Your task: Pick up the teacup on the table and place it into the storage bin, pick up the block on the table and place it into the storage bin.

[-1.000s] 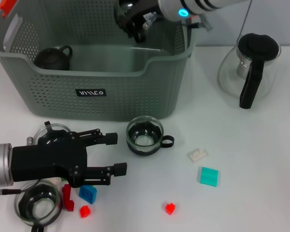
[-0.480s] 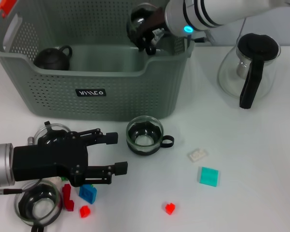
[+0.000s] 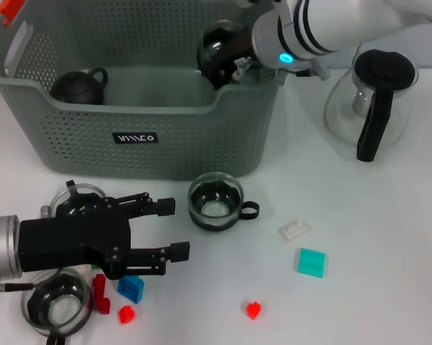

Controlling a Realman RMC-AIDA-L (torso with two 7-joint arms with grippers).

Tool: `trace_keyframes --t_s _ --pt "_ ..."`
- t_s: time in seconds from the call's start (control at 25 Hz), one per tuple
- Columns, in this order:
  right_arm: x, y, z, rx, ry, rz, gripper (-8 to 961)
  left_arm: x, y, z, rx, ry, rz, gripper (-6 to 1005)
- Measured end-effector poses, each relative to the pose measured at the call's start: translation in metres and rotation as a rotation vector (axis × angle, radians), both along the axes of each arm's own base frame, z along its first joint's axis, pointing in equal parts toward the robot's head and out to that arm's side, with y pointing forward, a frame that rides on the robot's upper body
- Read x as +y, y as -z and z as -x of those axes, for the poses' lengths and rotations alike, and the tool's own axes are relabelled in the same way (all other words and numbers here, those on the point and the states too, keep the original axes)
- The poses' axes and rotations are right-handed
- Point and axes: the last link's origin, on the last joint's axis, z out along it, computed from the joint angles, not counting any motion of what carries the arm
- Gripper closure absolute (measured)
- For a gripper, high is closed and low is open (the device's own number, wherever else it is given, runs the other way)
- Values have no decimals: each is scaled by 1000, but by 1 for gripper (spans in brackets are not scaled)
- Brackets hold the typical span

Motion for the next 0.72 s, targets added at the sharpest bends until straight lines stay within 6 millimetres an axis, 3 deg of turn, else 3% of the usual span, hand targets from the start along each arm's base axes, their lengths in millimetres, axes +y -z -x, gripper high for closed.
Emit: trace_keyframes --t_s 0.44,0.64,0.72 --pt "-5 -7 0 29 -10 12 888 0 -1 1 -7 -8 -9 162" --pt "-6 -11 0 42 -15 11 835 0 -1 1 -10 -7 -13 162" --pt "-6 -11 -1 40 -15 10 706 0 -1 0 -10 -6 -14 162"
